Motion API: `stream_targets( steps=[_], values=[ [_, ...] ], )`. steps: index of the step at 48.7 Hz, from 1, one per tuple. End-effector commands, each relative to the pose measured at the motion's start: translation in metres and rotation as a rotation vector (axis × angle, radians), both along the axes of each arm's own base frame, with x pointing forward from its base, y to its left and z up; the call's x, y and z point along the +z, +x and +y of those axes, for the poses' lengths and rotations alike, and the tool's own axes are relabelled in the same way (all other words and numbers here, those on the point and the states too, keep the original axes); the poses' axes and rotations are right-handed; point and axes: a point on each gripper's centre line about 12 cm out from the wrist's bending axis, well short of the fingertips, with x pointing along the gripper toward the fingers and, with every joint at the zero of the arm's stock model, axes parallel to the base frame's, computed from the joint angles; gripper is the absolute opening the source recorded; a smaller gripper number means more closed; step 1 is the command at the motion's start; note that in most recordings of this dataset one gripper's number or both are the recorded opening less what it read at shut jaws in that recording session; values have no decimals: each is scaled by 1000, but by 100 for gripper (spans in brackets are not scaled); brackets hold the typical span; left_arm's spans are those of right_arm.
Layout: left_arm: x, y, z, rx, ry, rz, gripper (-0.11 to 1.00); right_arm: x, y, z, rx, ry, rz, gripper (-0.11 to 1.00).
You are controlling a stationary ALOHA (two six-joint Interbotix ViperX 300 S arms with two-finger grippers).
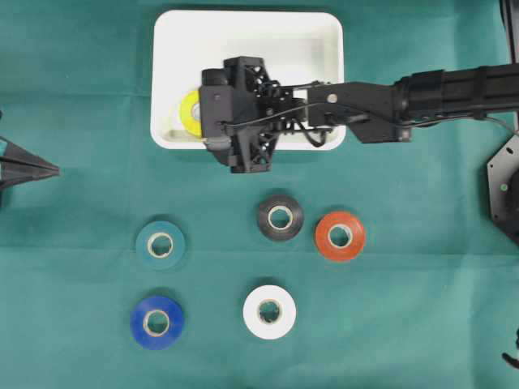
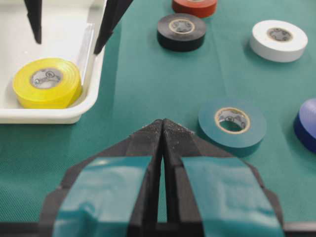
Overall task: Put the tape into the white case with the right arm.
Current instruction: 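Carry the yellow tape into the white tray and release it, then withdraw the right gripper to the right side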
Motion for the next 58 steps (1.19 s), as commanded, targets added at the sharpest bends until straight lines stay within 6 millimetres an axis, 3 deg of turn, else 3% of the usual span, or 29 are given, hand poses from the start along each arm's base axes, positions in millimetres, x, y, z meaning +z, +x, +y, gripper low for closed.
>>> stream_targets(
  steps=[1, 33, 58],
  values=[
    [3, 1, 1, 5, 0, -3, 0, 28, -8, 1, 0, -8, -57, 67],
    [3, 1, 1, 5, -2, -3, 0, 28, -106, 19, 18, 7, -47, 67],
    [4, 1, 1, 5, -2, -5, 0, 20, -164, 32, 28, 34, -85, 67]
  ],
)
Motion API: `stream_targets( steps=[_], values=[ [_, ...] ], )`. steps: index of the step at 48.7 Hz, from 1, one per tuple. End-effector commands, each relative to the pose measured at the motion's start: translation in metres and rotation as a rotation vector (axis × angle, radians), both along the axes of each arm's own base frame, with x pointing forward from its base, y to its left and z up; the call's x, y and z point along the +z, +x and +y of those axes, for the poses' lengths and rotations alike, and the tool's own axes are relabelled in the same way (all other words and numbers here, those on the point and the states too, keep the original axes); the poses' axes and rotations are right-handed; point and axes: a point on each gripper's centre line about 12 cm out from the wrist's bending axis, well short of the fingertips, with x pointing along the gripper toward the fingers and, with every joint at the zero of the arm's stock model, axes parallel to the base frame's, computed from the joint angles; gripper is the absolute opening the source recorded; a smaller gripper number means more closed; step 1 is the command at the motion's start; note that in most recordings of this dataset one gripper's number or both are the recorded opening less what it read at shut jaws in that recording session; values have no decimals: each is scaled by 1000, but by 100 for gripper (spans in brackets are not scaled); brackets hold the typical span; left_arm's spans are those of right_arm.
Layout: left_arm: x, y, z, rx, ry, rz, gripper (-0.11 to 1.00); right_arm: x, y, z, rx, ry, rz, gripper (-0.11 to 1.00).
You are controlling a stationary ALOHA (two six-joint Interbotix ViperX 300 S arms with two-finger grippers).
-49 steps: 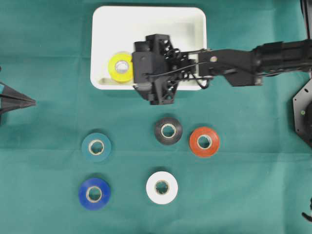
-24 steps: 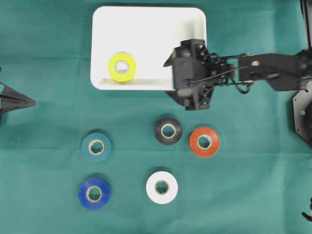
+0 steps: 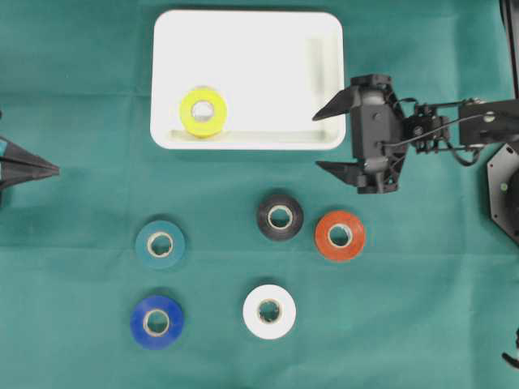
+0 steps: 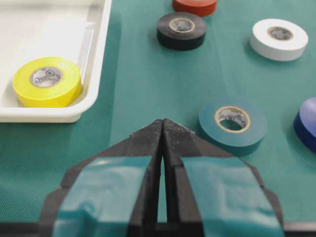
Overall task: Put the tape into the white case with the right arm.
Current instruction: 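Withdraw the right gripper to the right side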
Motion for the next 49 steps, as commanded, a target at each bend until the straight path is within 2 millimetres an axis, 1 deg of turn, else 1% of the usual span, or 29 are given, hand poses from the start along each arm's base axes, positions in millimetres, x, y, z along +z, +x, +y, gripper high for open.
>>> stream_targets(
  steps=[1, 15, 28, 37, 43, 49],
  values=[
    [4, 1, 0, 3, -2, -6, 0, 10, -4, 0, -7, 5, -39, 67],
    [5, 2, 0, 3, -2, -8, 0, 8, -37, 6, -41, 47, -51, 67],
    [4, 1, 0, 4, -3, -6, 0, 6, -79, 13, -61, 70, -94, 67],
    [4, 1, 0, 3, -2, -6, 0, 6, -102, 17, -61, 69, -139, 67],
    [5, 2, 0, 3, -2, -8, 0, 6, -111, 18, -62, 65, -157, 67],
    [5, 2, 0, 4, -3, -6, 0, 5, -116, 19, -61, 65, -167, 67]
  ],
)
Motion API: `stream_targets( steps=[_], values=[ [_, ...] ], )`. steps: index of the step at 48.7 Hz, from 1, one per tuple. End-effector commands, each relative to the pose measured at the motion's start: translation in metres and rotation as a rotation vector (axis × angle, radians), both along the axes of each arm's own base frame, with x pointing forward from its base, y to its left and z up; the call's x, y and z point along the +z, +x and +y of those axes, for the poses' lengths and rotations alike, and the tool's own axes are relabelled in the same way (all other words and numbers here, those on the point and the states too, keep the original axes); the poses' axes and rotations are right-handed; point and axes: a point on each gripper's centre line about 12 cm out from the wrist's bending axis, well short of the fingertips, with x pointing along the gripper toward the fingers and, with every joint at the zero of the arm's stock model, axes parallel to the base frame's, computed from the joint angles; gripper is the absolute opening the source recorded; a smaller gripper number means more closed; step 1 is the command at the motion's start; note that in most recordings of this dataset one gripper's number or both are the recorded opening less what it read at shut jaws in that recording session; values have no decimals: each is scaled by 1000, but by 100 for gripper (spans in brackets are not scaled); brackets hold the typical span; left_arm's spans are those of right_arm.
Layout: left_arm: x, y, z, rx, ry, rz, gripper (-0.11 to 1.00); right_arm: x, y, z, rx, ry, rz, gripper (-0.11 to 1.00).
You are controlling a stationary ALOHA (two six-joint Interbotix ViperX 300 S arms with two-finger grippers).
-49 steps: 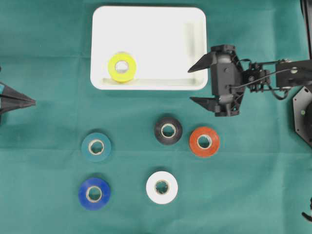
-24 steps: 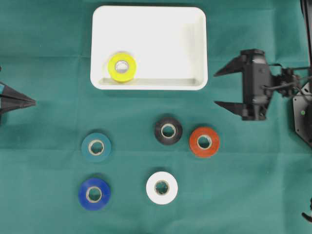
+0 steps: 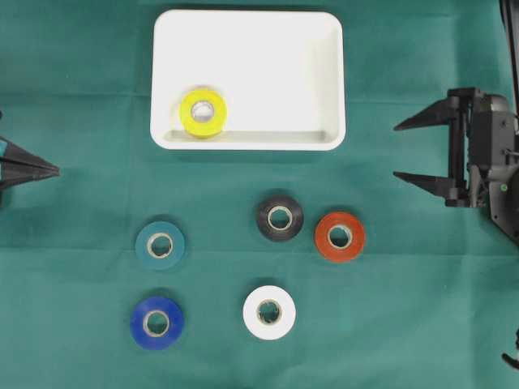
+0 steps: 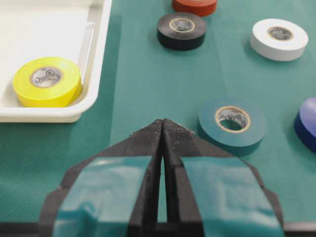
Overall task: Put the tape into the white case with the right arm.
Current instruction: 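Withdraw the right gripper to the right side, then reach the right gripper down onto the white tape roll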
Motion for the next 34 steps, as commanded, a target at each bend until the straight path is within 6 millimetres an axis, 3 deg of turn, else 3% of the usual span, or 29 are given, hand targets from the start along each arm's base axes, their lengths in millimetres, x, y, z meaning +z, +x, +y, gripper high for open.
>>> stream_targets(
  steps=[1, 9, 24, 34],
  values=[
    [4, 1, 0, 3, 0, -6, 0, 3, 0, 0, -1, 3, -22, 67],
    [5, 2, 0, 3, 0, -6, 0, 3, 1, 7, 32, 5, -28, 67],
    [5, 2, 0, 3, 0, -8, 0, 4, 3, 47, 243, 10, -24, 67],
    [4, 1, 0, 3, 0, -6, 0, 2, 2, 57, 297, 10, -10, 67]
  ],
)
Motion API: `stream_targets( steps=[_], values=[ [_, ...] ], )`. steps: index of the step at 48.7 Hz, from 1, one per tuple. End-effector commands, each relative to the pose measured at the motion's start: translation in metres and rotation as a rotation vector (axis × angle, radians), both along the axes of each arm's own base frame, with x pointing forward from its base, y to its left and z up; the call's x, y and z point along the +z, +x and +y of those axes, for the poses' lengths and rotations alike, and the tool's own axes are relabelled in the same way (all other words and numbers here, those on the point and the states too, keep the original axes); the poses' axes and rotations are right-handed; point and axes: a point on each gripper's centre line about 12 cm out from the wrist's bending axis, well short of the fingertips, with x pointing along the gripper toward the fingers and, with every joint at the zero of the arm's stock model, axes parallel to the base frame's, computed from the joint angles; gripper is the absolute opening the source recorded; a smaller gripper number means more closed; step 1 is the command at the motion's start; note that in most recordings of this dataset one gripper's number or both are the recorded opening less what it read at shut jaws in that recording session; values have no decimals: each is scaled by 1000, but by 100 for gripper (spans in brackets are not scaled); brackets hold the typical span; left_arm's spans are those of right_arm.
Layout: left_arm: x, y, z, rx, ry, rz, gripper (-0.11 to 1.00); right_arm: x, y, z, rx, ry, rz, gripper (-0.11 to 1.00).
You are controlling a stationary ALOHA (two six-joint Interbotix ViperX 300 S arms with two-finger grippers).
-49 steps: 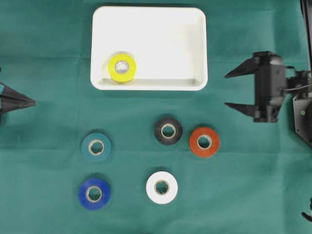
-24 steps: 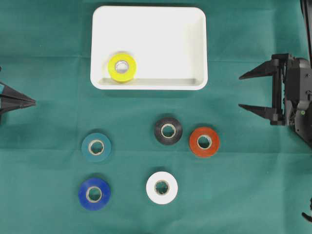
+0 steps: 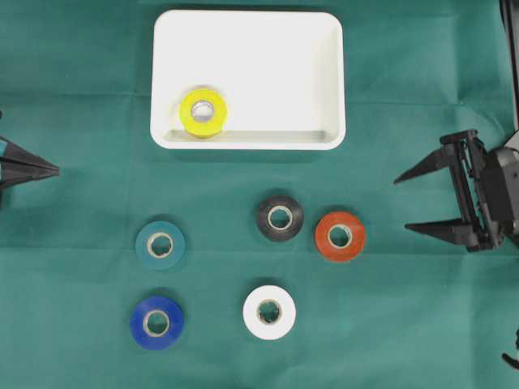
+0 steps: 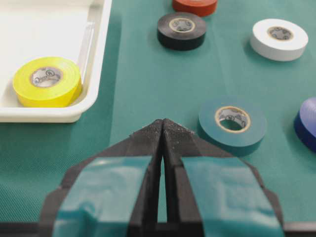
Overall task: Put the tape into the white case with the right arm.
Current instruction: 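Reach the right gripper down onto the white tape roll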
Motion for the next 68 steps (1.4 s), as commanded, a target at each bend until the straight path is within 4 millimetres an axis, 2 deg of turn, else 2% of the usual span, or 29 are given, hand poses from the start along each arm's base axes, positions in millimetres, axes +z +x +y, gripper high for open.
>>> stream_targets(
  steps=[1, 14, 26, 36, 55, 68],
  values=[
    [4, 1, 0, 3, 0, -6, 0, 5, 5, 3, 11, 6, -11, 67],
    [5, 2, 0, 4, -3, -8, 0, 1, 10, 5, 20, 2, 16, 67],
    [5, 2, 0, 4, -3, -8, 0, 6, 32, 17, 57, -5, 45, 67],
    [5, 2, 0, 3, -2, -8, 0, 8, 71, 37, 111, -13, 75, 67],
    [5, 2, 0, 4, -3, -8, 0, -6, 154, 85, 194, -18, 105, 67],
    [5, 2, 0, 4, -3, -8, 0, -5, 193, 108, 216, -14, 81, 67]
  ],
)
